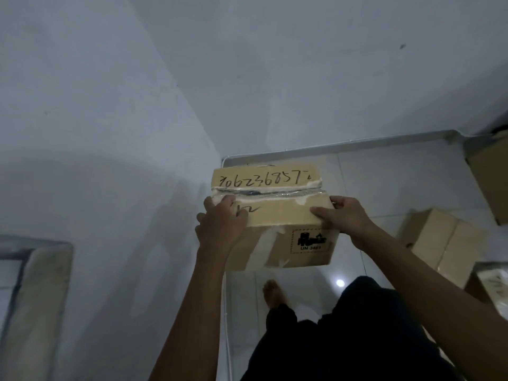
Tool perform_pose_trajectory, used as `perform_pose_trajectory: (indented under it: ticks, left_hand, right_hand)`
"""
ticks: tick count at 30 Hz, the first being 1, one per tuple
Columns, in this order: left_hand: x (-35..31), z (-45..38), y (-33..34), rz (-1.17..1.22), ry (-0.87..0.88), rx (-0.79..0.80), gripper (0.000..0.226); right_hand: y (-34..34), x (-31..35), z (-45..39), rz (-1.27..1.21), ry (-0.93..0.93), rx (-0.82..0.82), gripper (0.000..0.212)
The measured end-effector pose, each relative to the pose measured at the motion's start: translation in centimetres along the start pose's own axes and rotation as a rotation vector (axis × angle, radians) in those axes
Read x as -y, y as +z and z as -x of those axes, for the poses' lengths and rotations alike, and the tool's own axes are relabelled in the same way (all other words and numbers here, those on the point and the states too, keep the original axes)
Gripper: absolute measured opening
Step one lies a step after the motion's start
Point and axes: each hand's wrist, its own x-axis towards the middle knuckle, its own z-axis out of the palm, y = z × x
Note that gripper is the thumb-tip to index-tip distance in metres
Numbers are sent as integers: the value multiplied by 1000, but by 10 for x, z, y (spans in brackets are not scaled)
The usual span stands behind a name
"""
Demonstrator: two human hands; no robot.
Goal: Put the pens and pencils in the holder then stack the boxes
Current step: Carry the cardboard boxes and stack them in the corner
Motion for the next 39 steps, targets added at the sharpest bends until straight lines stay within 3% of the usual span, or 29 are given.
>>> perform_pose_trajectory:
  ticks: [5, 9, 16, 21, 29, 32, 39]
  left_hand:
    - [23, -56, -7, 49, -4, 71, 48]
    - [22, -98, -3, 16, 89, 220, 45]
    - [-6, -192, 11, -16, 55, 382, 72]
    - [-11, -263, 38, 28, 87, 436, 75]
    - [39, -381, 134, -8, 106, 487, 116]
    - [66, -421, 190, -60, 91, 448, 132]
    - [122, -500, 310, -23, 66, 289, 134]
  right_hand:
    - [31, 26, -41, 54, 20, -2, 57]
    - [34, 38, -77, 95, -2, 44, 50]
    - [28, 65, -171, 88, 37, 208, 76]
    - [38, 60, -238, 99, 61, 250, 72]
    - [100, 4, -361, 163, 123, 158, 70]
    - [131, -36, -414, 176, 120, 128, 88]
    - [199, -116, -528, 148, 108, 55, 96]
